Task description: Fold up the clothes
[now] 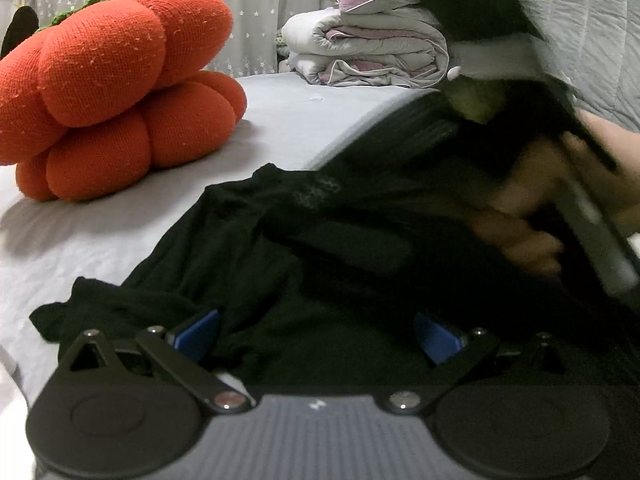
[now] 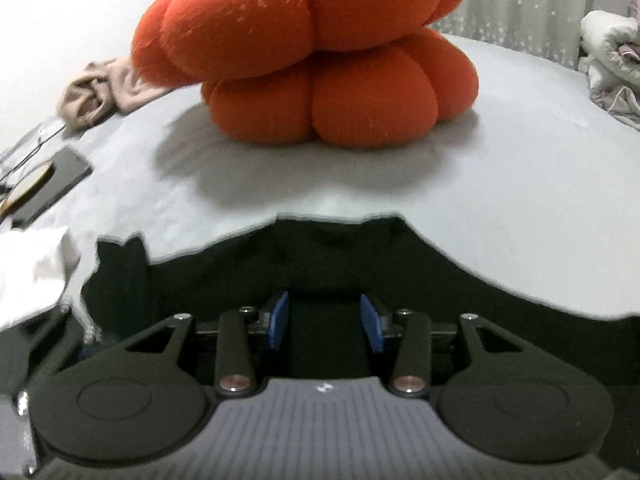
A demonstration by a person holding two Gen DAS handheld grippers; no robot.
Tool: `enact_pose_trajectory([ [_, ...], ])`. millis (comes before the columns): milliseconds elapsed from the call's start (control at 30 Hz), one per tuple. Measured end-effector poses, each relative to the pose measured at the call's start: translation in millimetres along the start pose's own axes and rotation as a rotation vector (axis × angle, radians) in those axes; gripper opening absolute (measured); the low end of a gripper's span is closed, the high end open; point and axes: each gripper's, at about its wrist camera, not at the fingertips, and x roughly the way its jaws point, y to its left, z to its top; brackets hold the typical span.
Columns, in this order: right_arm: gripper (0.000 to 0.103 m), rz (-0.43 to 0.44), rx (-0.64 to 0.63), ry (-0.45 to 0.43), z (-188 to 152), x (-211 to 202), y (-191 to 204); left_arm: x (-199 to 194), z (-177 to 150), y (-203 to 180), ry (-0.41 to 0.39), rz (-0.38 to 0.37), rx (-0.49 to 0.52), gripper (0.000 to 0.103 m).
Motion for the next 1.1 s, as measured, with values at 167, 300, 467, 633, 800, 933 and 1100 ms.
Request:
enact_pose_trajectory([
  [167,0.045,-0.049,0.020,-0.060,6.2,-12.8,6.7,0.1,0.1,-0.2,0.000,0.000,0.000,0.103],
  [300,0.045,-0.052,0.017,-0.093,-6.2,-37.9,5.9,0.0,0.1,-0.4,0.000,0.000,0.000,0.103],
  [467,0.045,-0.069,0.010,-0.085,-27.4,-60.5,7.4,-0.1,0.1,-0.6,0.000,0.000,0.000,0.103],
  [633,0.045,-0.091,0.023,-0.065,-48.7,-78.7,11.8,0.0,0.2,-0.5,0.000,0.000,0.000,0.103],
  [800,0.045,-0.096,0.005,-0.003,-69.2,-84.5,16.2,0.0,0.1,-0.7,0.000,0.000,0.000,0.103],
  [933,0.045,-0.094,-0.012,0.030,-67.0,-64.6,10.7,1.0,0.4,-1.3,0.004,0.012,0.003,0.103],
  [1100,0.046,-0.043,0.062,0.022,-36.5,-30.8,-2.5,1.0,0.5,-0.3,0.002,0.010,0.001,0.103],
])
